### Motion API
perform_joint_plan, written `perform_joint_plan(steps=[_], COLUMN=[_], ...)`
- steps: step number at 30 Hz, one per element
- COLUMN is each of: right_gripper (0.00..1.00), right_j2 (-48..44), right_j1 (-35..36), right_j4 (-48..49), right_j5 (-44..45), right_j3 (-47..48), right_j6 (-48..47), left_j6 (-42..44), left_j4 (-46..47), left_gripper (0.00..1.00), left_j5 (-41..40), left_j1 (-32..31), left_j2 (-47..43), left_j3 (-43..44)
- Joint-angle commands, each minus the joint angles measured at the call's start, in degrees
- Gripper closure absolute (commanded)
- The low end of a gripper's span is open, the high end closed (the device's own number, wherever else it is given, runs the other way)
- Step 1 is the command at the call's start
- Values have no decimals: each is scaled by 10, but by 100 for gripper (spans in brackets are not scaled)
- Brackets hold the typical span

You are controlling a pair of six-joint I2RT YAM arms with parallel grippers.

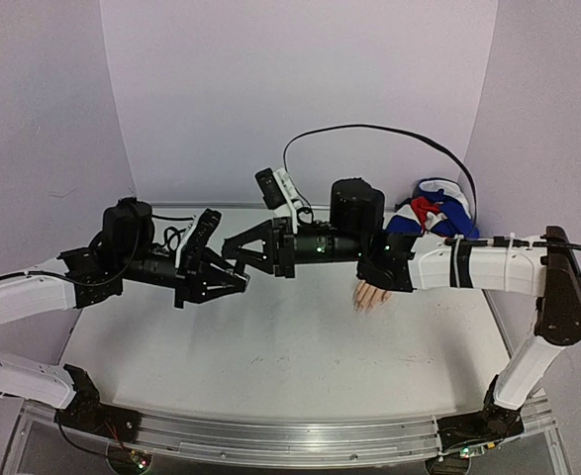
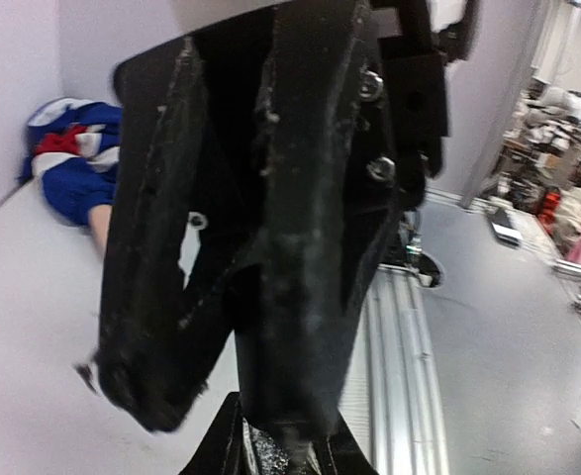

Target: Paint the nails

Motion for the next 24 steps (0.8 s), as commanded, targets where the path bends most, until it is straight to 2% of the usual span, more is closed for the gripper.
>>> perform_joint_plan(steps=[1, 3, 5, 7, 11, 15, 16, 18, 21, 24], right_gripper=[100, 100, 100, 100, 100, 100, 94, 67, 38, 24], right_j2=[10, 21, 54, 87, 114, 77, 61, 25, -33, -84], right_j1=[53, 75, 117, 153, 183, 177, 171, 158, 132, 93], right_j4=[-38, -55, -160, -212, -211, -164, -145, -120, -108, -101], right_j5=[225, 377, 557, 639, 675, 662, 641, 603, 570, 508], right_j3=[28, 33, 110, 162, 202, 167, 150, 111, 53, 3], right_j6=[8, 40, 73, 98, 111, 66, 51, 25, 6, 12], left_j6=[26, 38, 40, 43, 47, 47, 46, 46, 39, 34], left_j4=[36, 36, 37, 36, 35, 35, 35, 34, 31, 28], left_gripper=[100, 100, 100, 100, 100, 100, 100, 100, 100, 100], left_j5=[-306, -363, -392, -404, -395, -373, -372, -372, -375, -381], left_j1=[4, 4, 4, 4, 5, 4, 4, 5, 5, 5], left_j2=[-46, -59, -67, -71, -69, -69, -69, -68, -64, -61], left_j3=[-10, -19, -23, -25, -24, -24, -23, -22, -19, -17])
